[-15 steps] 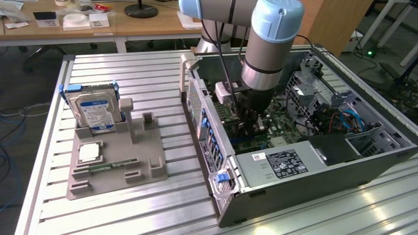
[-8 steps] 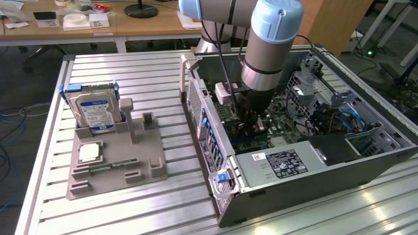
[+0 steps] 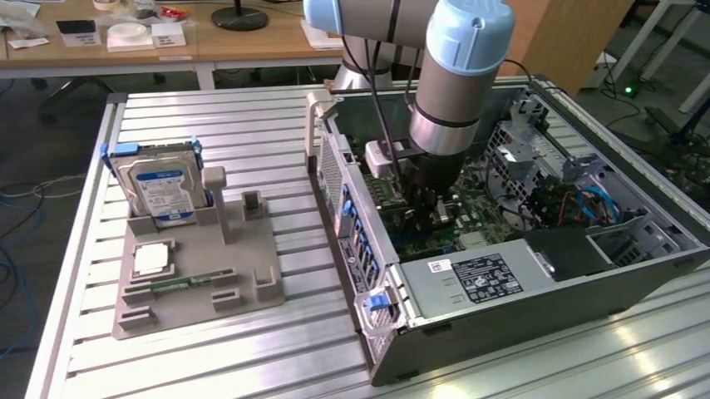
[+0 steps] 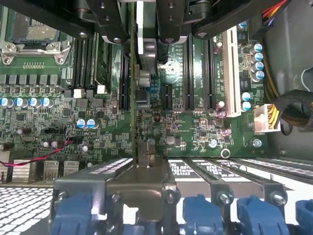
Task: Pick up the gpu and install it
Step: 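Insert the gpu into the slot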
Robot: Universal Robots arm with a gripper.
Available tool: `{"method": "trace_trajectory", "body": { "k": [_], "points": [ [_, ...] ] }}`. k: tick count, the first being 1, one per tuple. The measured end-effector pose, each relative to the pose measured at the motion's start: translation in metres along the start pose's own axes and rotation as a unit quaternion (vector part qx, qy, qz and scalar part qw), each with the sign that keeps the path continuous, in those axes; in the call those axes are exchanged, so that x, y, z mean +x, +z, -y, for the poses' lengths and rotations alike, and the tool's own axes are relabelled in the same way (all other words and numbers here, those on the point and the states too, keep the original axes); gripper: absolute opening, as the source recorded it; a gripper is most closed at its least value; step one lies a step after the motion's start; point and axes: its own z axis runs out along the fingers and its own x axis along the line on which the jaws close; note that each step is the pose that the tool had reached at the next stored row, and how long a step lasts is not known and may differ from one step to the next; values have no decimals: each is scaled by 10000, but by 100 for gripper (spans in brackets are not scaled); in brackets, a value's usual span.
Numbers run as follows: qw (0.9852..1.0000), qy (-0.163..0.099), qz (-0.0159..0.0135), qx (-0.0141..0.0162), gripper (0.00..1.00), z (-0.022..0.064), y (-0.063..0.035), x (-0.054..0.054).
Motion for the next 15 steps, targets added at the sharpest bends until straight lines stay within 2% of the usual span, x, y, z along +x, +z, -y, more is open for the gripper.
{"method": "trace_trajectory", "body": {
  "k": [15],
  "points": [
    [10000, 0, -5, -3, 28, 0, -22, 1]
  ]
}}
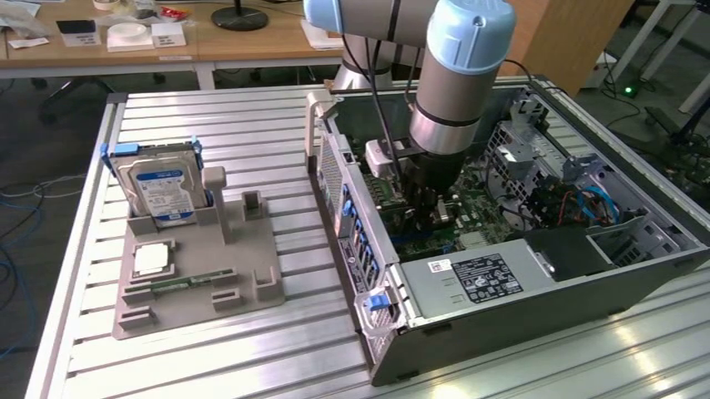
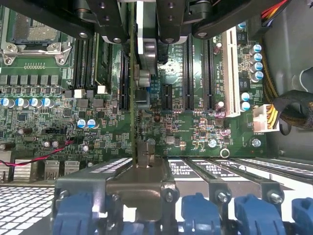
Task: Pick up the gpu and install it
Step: 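Insert the gpu into the slot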
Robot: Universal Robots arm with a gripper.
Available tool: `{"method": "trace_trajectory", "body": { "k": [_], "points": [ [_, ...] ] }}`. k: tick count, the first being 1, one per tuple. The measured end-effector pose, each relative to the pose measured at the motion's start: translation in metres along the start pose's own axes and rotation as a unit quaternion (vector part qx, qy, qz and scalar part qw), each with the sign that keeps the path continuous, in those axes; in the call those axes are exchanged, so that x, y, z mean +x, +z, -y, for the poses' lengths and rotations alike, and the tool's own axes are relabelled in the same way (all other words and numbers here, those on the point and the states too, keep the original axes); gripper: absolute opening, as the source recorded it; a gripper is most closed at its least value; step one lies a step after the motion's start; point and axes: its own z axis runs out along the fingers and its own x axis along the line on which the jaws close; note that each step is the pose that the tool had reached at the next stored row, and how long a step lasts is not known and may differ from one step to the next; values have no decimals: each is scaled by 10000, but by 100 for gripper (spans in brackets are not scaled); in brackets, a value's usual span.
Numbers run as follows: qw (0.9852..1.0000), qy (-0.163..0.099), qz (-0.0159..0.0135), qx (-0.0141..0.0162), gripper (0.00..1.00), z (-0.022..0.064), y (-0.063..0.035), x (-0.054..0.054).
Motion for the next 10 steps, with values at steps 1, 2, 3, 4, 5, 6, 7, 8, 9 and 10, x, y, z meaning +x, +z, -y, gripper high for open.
{"method": "trace_trajectory", "body": {
  "k": [1, 2, 3, 4, 5, 6, 7, 8, 9, 10],
  "points": [
    [10000, 0, -3, 0, 28, 0, 0, 0],
    [10000, 2, -6, 0, 28, 0, 0, 0],
    [10000, 4, -11, 1, 28, 1, 0, 0],
    [10000, 7, -15, 1, 28, 1, 0, 0],
    [10000, 13, -18, 0, 28, 0, 0, 1],
    [10000, 17, -19, 1, 28, 0, 0, 1],
    [10000, 19, -19, 1, 28, 0, 0, 0],
    [10000, 20, -18, 1, 28, 1, 0, 0],
    [10000, 21, -19, 1, 28, 1, 0, 0],
    [10000, 21, -19, 1, 28, 4, 1, 0]
  ]
}}
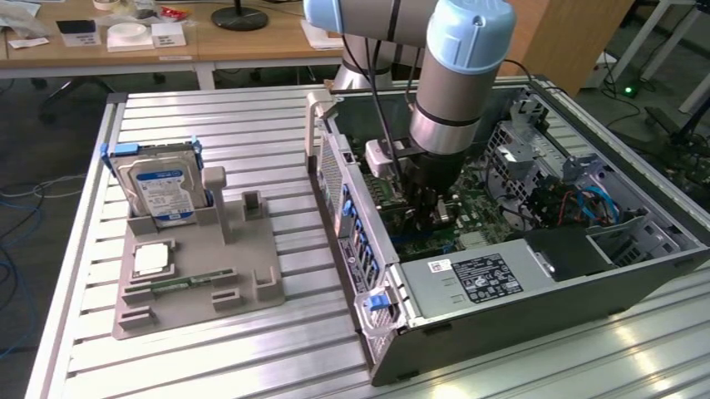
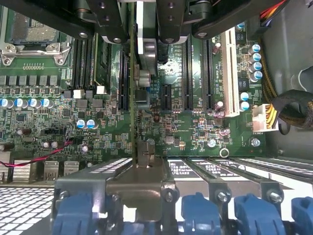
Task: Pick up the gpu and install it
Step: 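Insert the gpu into the slot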
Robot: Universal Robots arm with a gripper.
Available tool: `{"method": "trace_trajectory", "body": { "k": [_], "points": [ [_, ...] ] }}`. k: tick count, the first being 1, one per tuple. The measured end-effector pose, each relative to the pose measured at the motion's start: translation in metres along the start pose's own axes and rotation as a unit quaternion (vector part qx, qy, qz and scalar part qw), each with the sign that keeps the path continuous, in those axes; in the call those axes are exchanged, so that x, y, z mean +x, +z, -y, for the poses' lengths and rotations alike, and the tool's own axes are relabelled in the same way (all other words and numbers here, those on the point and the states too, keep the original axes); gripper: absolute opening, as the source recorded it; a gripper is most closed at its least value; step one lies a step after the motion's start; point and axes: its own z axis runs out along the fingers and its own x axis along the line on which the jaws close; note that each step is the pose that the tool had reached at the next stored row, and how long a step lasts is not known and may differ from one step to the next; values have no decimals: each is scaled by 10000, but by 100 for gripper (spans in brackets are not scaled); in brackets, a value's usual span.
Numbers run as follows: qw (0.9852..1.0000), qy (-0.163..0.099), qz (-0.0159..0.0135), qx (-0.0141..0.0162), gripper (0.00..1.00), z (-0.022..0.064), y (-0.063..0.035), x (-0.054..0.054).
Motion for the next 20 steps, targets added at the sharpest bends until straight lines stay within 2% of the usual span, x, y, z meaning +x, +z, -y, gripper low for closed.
{"method": "trace_trajectory", "body": {
  "k": [8, 20],
  "points": [
    [10000, 2, 0, 0, 28, 26, 3, 0],
    [10000, 44, -4, 1, 28, 2, 4, 0]
  ]
}}
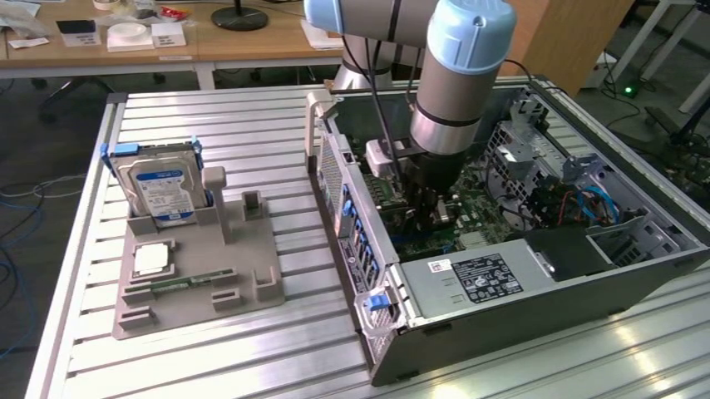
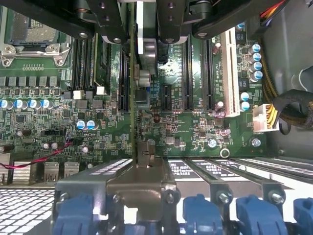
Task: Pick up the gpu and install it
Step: 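Insert the gpu into the slot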
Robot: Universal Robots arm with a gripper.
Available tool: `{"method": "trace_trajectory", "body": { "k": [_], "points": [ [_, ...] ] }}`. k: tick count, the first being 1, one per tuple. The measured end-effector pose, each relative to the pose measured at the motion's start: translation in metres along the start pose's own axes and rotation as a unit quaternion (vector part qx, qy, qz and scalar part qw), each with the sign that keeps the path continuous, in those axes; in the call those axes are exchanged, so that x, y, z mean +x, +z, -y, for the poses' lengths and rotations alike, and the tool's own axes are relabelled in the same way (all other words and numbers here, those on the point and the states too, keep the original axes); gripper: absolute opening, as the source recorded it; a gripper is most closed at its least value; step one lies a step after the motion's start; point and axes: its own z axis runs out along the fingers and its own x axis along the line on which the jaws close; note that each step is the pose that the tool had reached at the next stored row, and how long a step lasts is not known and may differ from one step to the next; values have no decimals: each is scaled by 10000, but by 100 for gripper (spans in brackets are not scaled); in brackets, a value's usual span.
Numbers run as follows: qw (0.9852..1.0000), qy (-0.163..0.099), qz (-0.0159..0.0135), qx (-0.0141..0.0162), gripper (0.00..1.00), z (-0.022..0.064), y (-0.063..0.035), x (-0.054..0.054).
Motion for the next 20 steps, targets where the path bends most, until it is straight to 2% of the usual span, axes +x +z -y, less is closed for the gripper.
{"method": "trace_trajectory", "body": {
  "k": [20],
  "points": [
    [10000, 69, -9, -1, 28, 2, 23, 1]
  ]
}}
